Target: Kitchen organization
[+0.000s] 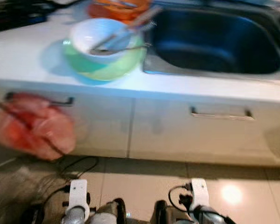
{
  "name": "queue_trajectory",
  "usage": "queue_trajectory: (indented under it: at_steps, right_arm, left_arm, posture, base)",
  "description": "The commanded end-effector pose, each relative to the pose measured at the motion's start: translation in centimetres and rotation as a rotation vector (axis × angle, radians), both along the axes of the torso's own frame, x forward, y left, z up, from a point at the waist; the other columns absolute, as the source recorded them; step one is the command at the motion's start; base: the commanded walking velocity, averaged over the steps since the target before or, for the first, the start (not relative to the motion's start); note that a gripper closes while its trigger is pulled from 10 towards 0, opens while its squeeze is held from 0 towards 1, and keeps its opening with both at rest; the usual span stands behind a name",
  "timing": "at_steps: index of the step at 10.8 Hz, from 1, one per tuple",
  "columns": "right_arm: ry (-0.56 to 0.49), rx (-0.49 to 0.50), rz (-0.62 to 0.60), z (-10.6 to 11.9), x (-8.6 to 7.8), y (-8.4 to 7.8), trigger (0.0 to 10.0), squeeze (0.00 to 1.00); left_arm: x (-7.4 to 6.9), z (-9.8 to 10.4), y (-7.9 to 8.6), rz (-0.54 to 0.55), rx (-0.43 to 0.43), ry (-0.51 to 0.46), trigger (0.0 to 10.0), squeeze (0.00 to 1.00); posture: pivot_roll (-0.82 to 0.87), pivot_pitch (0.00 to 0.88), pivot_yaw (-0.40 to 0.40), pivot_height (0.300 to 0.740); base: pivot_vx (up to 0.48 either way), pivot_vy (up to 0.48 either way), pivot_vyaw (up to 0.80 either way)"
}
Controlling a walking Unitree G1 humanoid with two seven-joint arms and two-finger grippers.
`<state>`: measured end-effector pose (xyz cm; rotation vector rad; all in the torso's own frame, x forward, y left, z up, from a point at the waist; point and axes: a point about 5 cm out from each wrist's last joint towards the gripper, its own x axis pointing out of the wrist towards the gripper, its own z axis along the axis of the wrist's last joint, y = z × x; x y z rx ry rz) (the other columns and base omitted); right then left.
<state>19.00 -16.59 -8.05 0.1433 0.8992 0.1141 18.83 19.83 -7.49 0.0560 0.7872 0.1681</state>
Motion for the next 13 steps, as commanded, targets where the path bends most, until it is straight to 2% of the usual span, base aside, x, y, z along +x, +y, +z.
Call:
queue_trajectory:
  at_steps: [1, 5, 7, 8, 9, 11, 13]
  right_arm:
    - [0.019, -0.009, -0.015, -0.3, -0.6, -0.5, 10.0, 0.0]
    - [0.009, -0.015, -0.014, -0.2, -0.4, -0.7, 10.0, 0.0]
    - [-0.04, -0.021, -0.026, 0.4, 0.5, -1.1, 10.0, 0.0]
    - [-0.084, -0.033, -0.036, 0.9, 1.1, -1.8, 10.0, 0.0]
    - [-0.095, -0.041, -0.04, 1.0, 1.1, -2.2, 10.0, 0.0]
    - [-0.166, -0.089, -0.077, 1.6, 1.1, -4.2, 10.0, 0.0]
    - [-0.297, -0.119, -0.117, 2.7, 1.1, -6.1, 10.0, 0.0]
  left_arm:
    - [-0.9, -0.5, -0.3, -0.005, -0.002, 0.031, 10.0, 0.0]
    - [-0.3, -0.2, -0.7, -0.025, 0.01, -0.001, 10.0, 0.0]
    - [0.8, 0.6, -0.5, -0.04, 0.046, -0.069, 10.0, 0.0]
    - [1.6, 1.4, -0.1, -0.028, 0.079, -0.135, 10.0, 0.0]
    - [1.7, 1.6, 0.2, -0.018, 0.092, -0.155, 10.0, 0.0]
    - [0.6, 1.9, 1.2, 0.019, 0.122, -0.239, 10.0, 0.0]
    - [-0.1, 3.9, 1.9, -0.007, 0.196, -0.419, 10.0, 0.0]
  posture:
    - [0.15, 0.232, -0.041, 0.74]
    - [0.16, 0.232, -0.043, 0.74]
    - [0.16, 0.228, -0.039, 0.74]
    - [0.16, 0.22, -0.033, 0.74]
    - [0.16, 0.218, -0.031, 0.74]
    - [0.15, 0.22, -0.031, 0.74]
    - [0.14, 0.234, -0.039, 0.74]
  base:
    - [0.0, 0.0, 0.0]
    - [0.0, 0.0, 0.0]
    - [0.0, 0.0, 0.0]
    - [0.0, 0.0, 0.0]
    - [0.0, 0.0, 0.0]
    - [0.0, 0.0, 0.0]
    - [0.0, 0.0, 0.0]
